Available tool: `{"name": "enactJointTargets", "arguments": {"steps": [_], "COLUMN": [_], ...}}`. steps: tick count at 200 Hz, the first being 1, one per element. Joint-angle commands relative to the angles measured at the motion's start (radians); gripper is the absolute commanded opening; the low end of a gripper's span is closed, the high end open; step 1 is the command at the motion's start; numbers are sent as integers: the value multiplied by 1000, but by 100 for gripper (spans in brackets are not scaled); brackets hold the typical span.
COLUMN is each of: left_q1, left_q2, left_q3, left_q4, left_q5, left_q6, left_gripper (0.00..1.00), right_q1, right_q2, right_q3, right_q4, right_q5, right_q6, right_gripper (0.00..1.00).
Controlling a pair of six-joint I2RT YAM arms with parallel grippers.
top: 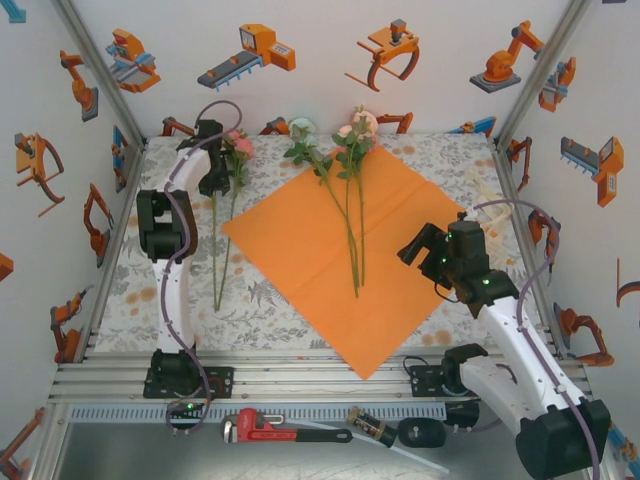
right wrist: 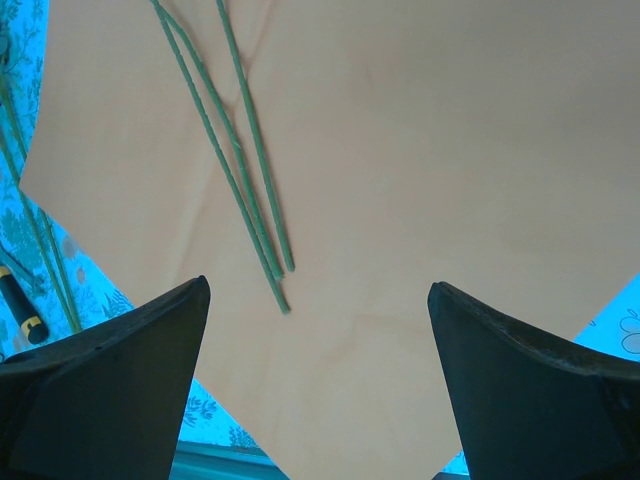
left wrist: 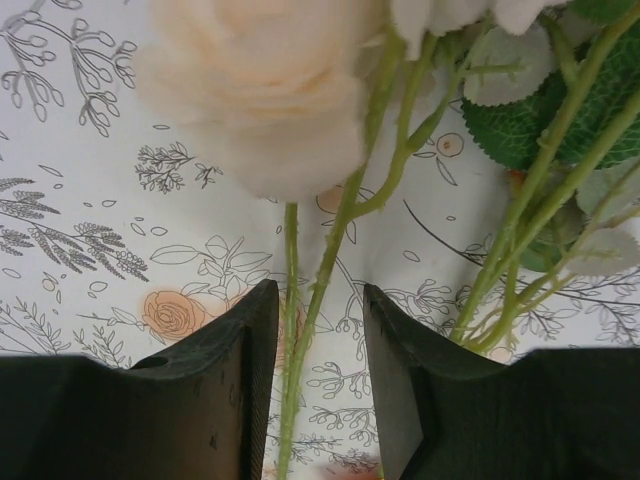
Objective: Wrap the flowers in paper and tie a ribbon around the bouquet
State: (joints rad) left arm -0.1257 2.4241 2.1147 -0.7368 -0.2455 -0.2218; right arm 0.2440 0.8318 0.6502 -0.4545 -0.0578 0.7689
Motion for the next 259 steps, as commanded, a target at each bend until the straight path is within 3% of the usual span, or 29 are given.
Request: {"name": "enactJointTargets", "arguments": {"steps": [1, 45, 92, 112, 133, 174, 194, 212, 235, 259], "left_q1": [15, 31, 43, 43, 38, -5, -76, -210, -393, -503], "left_q2": [38, 115, 88, -1, -152, -456, -523, -495, -304, -31], "left_q3": [63, 173, 145, 82, -7, -98, -92, -36, 201, 564], "left_q4": [-111, -220, -206, -150, -79, 39, 109, 186, 204, 156], "left_q5": [7, 20, 38, 38, 19, 122, 204, 230, 204, 235], "left_q6": [21, 15, 20, 31, 29, -41, -128, -181, -212, -333], "left_gripper": [38, 31, 8, 0, 0, 0, 0, 0, 0, 0], "right_q1": [0, 2, 1, 1, 1, 1, 3, 1, 2, 1], "right_q2": [-20, -27, -40, -40, -37, -19, -11, -2, -8, -51], "right_q3": [41, 61, 66, 68, 70, 76, 74, 77, 80, 62], "right_q4": [-18, -33, -42, -42, -42, -32, -21, -19, -31, -52], "right_q5": [24, 24, 25, 25, 26, 23, 21, 18, 12, 22], "right_q6": [-3, -5, 2, 2, 4, 6, 7, 6, 4, 6], "right_gripper": [81, 81, 81, 81, 81, 81, 81, 81, 81, 81]}}
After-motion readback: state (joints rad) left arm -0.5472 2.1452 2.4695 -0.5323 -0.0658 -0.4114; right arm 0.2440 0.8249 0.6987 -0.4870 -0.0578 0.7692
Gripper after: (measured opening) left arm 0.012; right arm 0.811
